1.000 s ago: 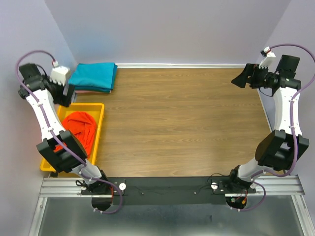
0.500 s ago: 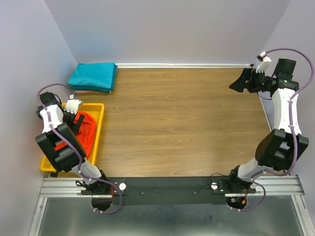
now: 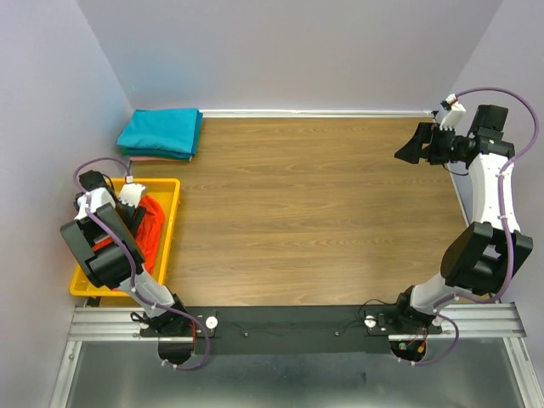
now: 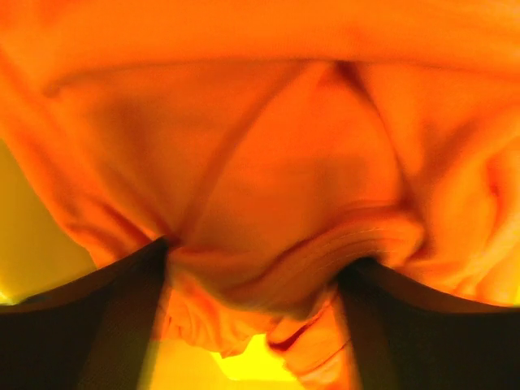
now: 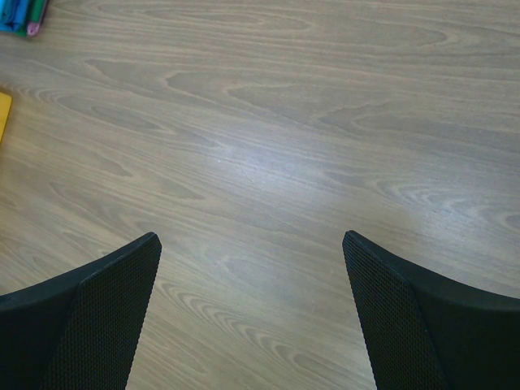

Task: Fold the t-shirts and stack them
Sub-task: Grab the tshirt from the pile, then move the tshirt to the center of the board

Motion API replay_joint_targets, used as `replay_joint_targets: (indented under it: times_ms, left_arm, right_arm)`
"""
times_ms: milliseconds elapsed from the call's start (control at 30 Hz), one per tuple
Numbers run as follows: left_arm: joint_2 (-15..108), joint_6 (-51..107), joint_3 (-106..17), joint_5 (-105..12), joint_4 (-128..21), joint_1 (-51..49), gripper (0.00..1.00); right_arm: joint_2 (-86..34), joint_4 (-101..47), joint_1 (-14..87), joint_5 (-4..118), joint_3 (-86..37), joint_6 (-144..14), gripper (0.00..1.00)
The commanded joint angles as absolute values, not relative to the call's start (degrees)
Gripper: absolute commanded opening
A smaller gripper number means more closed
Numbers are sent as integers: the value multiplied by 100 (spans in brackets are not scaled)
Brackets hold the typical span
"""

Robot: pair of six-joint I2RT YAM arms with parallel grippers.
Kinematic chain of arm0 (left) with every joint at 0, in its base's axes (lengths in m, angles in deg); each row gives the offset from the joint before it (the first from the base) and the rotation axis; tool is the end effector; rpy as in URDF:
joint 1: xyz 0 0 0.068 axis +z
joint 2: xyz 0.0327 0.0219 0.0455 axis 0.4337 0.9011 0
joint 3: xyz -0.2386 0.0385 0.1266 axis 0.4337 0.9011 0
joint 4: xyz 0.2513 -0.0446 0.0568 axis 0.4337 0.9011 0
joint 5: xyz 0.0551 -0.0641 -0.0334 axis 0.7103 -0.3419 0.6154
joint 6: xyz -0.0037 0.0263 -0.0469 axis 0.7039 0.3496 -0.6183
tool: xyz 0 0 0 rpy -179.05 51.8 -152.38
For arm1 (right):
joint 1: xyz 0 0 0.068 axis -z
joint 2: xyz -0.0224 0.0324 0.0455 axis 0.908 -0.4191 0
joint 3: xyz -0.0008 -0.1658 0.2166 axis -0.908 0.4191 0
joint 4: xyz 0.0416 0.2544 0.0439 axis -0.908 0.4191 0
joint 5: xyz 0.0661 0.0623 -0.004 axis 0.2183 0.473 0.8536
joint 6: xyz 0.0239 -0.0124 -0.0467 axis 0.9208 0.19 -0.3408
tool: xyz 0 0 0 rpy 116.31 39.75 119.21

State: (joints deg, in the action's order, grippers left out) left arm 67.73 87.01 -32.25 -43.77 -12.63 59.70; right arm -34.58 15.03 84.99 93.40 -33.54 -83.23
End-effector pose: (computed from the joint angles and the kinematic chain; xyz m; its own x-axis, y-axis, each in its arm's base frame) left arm 0.2597 0.1712 0.1739 -0.9348 0.2589 -0.2430 0.2326 0.9636 0.1319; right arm 0.3238 -0.0899 0.3435 -0.6405 0.0808 -0.7637 -0.3339 0.8662 0.3717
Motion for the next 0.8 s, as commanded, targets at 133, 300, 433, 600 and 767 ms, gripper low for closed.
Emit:
replay_joint_targets:
  times_ms: [133,300,433,600,767]
  left_arm:
    - [6890,8826,-3086,-4720,-1078,5998,7]
    - [6091,9028,-4426,-5432,195,5989,0]
    - [5747,8984,-6028,-6170,1296,5814,0]
    - [5404,8292,-7206,-6540,1279,4752,0]
    - [5719,7474,-8830,-7242,1165,3330,0]
  right_arm:
    - [-3513,1654,8482,9292,-3420,-8352,100]
    - [-3407,1680,8483,9361,-3349,-8370,100]
    - [-3407,1680,8482,9511,-3270,-8326,100]
    - [-3416,1707,8482,9520,-3270,-8361,100]
    - [-3381,1724,8482,9555,-3262,-8396,100]
